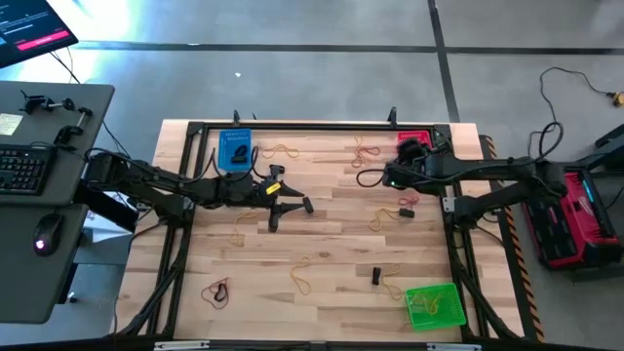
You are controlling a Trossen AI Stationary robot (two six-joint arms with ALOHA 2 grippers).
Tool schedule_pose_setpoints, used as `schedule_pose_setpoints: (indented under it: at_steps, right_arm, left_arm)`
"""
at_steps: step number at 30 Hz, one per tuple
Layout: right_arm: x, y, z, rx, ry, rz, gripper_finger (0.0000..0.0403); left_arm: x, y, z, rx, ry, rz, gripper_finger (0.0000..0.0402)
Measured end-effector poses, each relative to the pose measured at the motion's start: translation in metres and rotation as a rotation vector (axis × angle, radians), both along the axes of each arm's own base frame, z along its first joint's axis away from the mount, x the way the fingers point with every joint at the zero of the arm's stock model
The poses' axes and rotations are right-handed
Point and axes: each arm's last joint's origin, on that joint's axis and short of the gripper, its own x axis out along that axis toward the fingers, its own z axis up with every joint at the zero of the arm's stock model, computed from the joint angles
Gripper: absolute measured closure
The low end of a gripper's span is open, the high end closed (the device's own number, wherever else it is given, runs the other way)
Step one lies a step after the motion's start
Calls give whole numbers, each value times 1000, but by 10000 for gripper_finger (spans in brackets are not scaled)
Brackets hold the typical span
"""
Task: Sort rubber bands into baskets
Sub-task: Put the red rubber band into the red bin, then put the black rubber band into the blue bin
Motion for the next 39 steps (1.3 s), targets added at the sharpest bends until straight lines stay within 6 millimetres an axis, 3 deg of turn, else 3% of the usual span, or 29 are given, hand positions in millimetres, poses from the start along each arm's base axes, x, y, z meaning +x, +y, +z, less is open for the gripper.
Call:
schedule_pose_setpoints:
  at_steps: [9,16,24,29,35,39]
  right_arm:
    - [-13,-39,-54,100,-50,-77,403]
    - [-27,-68,-72,188,-144,-83,403]
    - [-43,-88,-78,323,-221,-116,393]
    - [-46,-89,-78,376,-222,-113,343]
    - [-43,-91,-63,401,-191,-131,271]
    - [-32,-88,-44,399,-152,-100,266]
  left_arm:
    - [0,0,0,0,0,0,273]
    - [0,0,0,0,0,0,273]
    - [0,0,0,-8,0,2,273]
    - [0,0,0,-8,1,2,273]
    - [0,0,0,-8,1,2,273]
    - [0,0,0,-8,1,2,273]
